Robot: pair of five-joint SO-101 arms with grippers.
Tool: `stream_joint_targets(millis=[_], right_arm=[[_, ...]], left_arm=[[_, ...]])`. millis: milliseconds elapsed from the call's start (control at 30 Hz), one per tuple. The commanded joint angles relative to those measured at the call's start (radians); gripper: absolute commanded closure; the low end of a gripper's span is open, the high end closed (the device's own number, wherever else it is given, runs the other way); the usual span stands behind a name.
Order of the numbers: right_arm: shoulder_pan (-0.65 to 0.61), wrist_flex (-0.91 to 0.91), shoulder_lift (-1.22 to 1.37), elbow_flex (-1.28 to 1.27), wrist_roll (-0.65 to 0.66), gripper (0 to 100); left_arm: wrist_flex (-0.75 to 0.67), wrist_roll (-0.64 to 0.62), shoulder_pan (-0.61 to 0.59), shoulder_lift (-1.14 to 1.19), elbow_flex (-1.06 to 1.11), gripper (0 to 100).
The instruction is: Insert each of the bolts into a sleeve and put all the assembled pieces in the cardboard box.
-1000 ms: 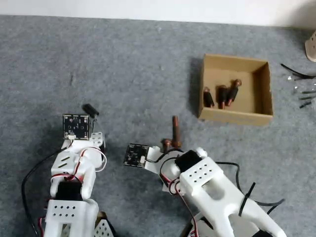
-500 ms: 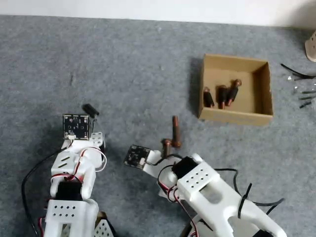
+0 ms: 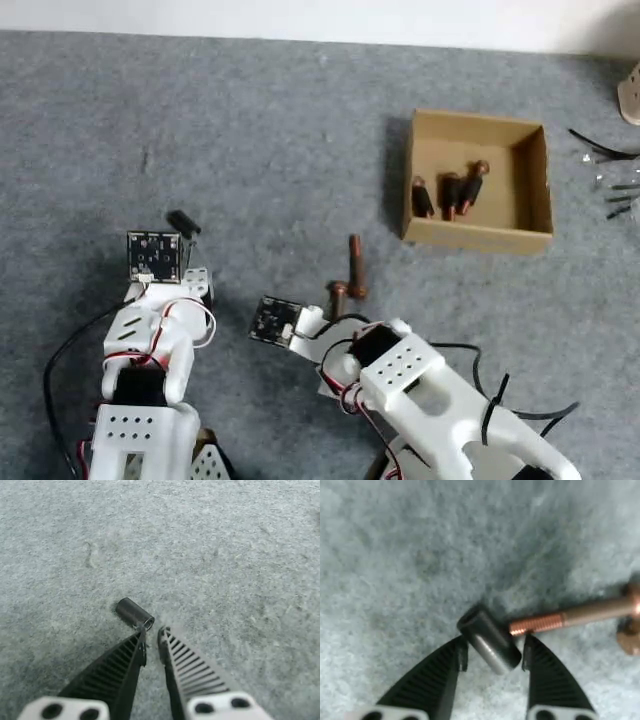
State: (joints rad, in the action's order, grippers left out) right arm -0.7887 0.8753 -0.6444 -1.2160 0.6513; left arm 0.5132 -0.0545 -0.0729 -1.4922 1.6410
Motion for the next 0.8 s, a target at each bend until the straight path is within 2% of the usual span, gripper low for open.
stream_joint_targets(millis=[0, 133, 433, 633, 767], right_arm=[[-0.005, -0.042, -0.012, 0.005, 0.069, 83.7], [-0.007, -0.042, -0.008, -0.015, 0.126, 83.7], [-0.007, -0.047, -0.007, -0.044, 0.124, 84.0], [-0.005, -0.188, -0.008, -0.137, 0.086, 99.4], [-0.004, -0.206, -0.008, -0.147, 0.025, 99.3]], left_arm=[[0.002, 0.005, 0.005, -0.005, -0.065, 94], [0.002, 0.005, 0.005, -0.005, -0.064, 94], [0.002, 0.005, 0.005, -0.005, -0.064, 94], [0.002, 0.005, 0.005, -0.005, -0.064, 94], [0.002, 0.005, 0.005, -0.005, -0.064, 94]])
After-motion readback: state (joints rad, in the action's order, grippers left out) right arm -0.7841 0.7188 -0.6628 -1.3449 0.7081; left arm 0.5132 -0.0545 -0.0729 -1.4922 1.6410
